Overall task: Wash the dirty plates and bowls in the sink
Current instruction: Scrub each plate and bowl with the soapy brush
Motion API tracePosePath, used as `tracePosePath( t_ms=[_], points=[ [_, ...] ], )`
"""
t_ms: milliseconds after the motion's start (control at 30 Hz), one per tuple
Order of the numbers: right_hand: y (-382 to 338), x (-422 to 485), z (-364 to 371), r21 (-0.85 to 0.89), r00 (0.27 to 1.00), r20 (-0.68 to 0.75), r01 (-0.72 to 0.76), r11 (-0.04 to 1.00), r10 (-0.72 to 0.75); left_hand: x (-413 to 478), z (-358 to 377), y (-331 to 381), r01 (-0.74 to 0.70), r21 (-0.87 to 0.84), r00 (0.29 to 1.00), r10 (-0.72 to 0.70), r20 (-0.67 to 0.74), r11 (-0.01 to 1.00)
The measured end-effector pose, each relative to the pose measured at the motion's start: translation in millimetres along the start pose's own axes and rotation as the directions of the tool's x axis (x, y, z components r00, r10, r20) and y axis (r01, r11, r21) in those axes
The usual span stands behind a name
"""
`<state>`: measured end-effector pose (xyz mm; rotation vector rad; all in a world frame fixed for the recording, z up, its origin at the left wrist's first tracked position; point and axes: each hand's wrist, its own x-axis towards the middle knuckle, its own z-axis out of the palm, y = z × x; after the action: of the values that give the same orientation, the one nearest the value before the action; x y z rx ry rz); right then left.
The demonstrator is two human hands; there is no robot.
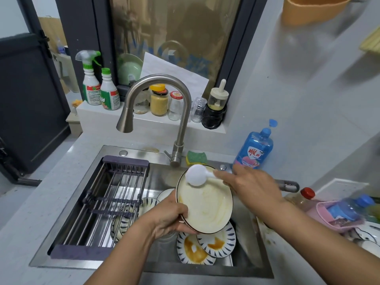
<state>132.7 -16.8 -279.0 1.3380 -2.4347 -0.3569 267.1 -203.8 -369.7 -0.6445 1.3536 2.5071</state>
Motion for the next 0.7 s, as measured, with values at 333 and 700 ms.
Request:
tracePosePath(
  t_ms=[333, 700],
  points=[
    [-6.8, -0.4, 4.1, 0.726, 0.657, 0.68, -0.666, -0.172, 0.327, -0.3, -2.6, 11.8, 0.027, -0.469, 0.999, -0.037, -0.013, 0.883],
    [3.1, 21.1, -6.3, 0.571, 0.48, 0.82, -0.66, -0.488, 0.311, 0.9, 16.5, 17.0, -0.374, 0.852, 0.874, 0.445, 0.193, 0.367]
  ],
)
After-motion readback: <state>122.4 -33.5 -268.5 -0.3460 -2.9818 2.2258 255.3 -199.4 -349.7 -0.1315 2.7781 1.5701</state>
